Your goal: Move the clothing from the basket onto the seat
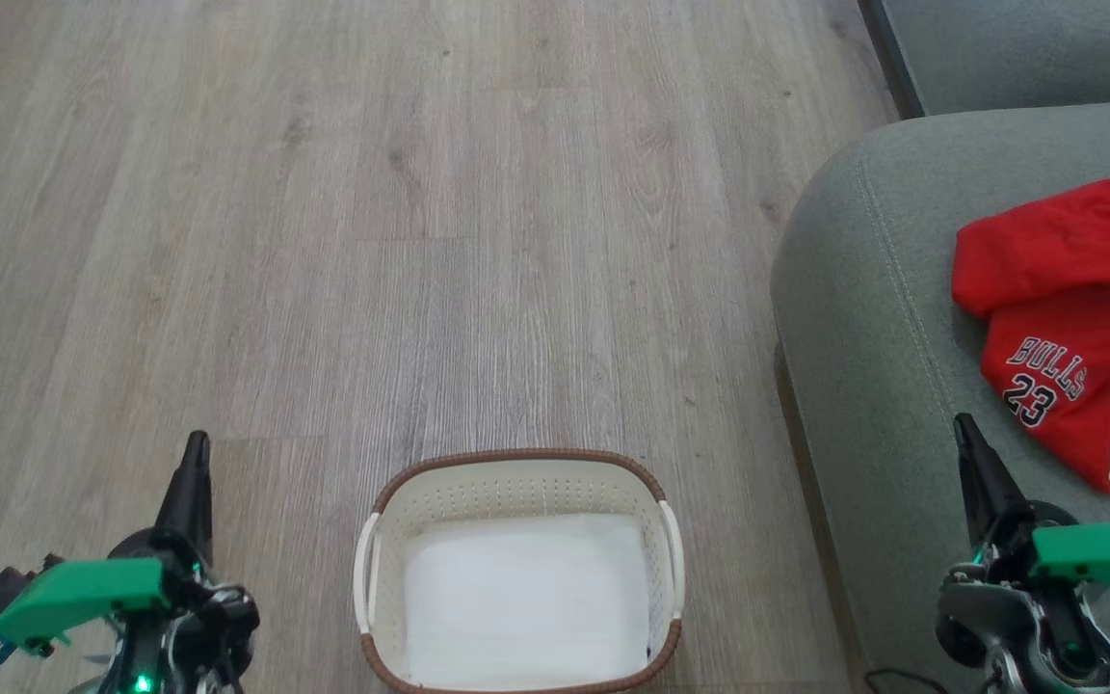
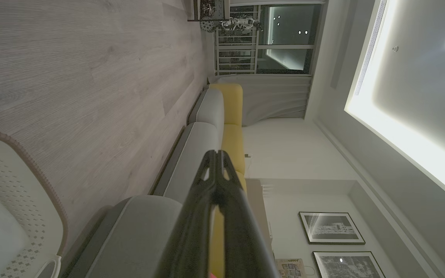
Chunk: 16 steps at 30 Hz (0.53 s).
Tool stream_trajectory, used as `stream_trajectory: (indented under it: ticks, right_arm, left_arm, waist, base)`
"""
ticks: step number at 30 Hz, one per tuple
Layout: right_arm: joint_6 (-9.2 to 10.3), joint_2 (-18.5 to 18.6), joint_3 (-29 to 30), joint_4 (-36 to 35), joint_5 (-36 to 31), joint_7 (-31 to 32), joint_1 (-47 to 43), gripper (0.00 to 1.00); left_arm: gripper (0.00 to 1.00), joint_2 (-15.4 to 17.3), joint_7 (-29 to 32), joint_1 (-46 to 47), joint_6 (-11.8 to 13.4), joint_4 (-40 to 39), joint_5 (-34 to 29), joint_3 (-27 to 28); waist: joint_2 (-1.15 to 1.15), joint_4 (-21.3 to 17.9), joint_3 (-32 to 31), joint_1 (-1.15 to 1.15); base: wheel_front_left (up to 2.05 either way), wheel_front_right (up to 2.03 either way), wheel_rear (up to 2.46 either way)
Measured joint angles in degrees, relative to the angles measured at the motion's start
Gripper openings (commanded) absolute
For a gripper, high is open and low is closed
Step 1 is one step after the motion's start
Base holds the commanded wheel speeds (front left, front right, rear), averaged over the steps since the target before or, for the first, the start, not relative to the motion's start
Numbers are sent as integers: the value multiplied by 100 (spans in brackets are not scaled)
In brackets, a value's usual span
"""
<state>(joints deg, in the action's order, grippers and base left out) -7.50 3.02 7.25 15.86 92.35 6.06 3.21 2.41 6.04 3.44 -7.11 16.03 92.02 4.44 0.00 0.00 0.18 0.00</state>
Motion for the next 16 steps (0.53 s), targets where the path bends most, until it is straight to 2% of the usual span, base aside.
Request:
stream_trajectory:
  ticks: [16]
  right_arm:
    - [0,-2,4,0,0,0,0,0]
  left_arm:
    - [0,0,0,0,0,0,0,0]
  waist:
    - [0,0,0,0]
  base:
    - [0,0,0]
